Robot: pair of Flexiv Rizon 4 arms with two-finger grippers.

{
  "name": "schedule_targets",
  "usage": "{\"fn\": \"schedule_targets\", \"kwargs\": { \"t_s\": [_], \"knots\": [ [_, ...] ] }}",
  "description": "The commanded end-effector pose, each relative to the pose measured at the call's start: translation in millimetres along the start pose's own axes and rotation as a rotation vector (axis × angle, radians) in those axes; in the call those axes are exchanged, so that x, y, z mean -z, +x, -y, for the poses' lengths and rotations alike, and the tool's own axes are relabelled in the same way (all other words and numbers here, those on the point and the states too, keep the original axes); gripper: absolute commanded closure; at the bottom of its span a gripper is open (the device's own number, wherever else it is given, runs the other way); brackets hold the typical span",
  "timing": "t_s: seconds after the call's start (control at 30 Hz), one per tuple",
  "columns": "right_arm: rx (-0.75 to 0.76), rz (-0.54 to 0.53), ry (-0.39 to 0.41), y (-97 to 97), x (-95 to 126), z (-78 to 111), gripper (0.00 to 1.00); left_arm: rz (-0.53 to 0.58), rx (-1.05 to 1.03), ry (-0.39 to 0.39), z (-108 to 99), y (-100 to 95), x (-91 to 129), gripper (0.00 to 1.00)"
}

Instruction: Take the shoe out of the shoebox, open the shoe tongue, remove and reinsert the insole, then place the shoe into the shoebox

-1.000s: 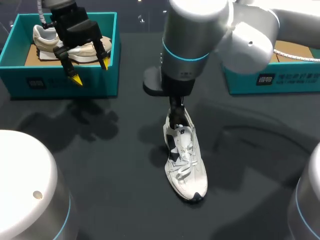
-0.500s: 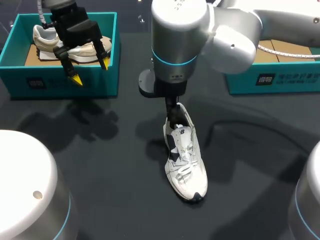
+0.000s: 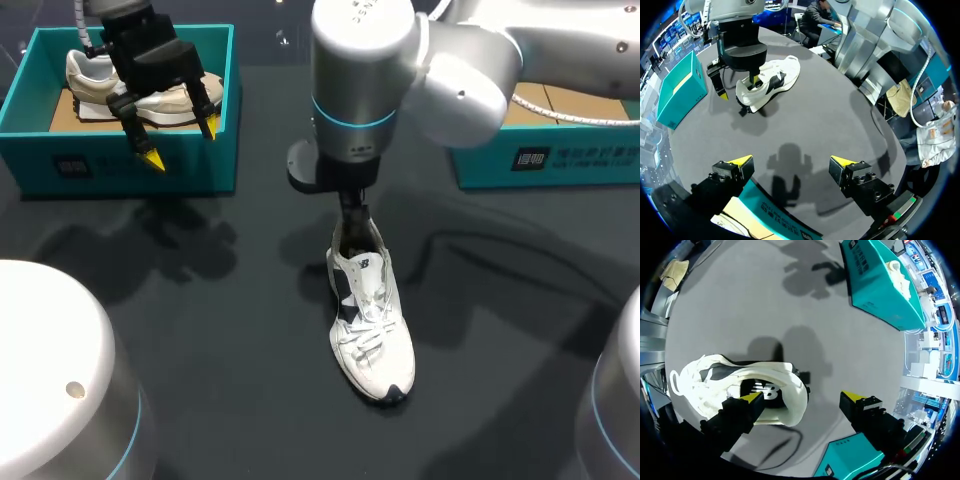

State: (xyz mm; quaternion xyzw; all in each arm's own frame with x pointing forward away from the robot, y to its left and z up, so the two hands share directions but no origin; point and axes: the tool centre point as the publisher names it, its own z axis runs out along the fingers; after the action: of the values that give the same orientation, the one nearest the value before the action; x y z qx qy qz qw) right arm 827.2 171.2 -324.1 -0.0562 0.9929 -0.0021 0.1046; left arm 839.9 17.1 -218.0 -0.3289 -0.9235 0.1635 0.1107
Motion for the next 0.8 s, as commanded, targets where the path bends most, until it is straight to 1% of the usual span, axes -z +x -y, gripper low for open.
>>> {"fn": "schedule_targets", "kwargs": {
  "t_s": [0.03,0.2,0.6,0.73,0.8],
  "knots": [
    [-0.004,-0.008,0.009,-3.2,-12,0.3,0.00,0.002,-0.001,-0.002,0,1.4,0,0.00],
    [-0.008,-0.011,0.006,-4.4,-22,2.5,0.00,0.002,-0.001,-0.002,0,1.4,0,0.00],
    [-0.025,-0.059,0.010,-6.1,-47,10.0,0.00,0.002,-0.001,-0.002,0,1.4,0,0.00],
    [-0.025,-0.071,0.003,-6.6,-52,10.4,0.05,0.002,-0.001,-0.002,0,1.4,0,0.00],
    [-0.024,-0.076,-0.001,-6.4,-53,10.2,0.09,0.002,-0.001,-0.002,0,1.4,0,0.00]
  ]
}}
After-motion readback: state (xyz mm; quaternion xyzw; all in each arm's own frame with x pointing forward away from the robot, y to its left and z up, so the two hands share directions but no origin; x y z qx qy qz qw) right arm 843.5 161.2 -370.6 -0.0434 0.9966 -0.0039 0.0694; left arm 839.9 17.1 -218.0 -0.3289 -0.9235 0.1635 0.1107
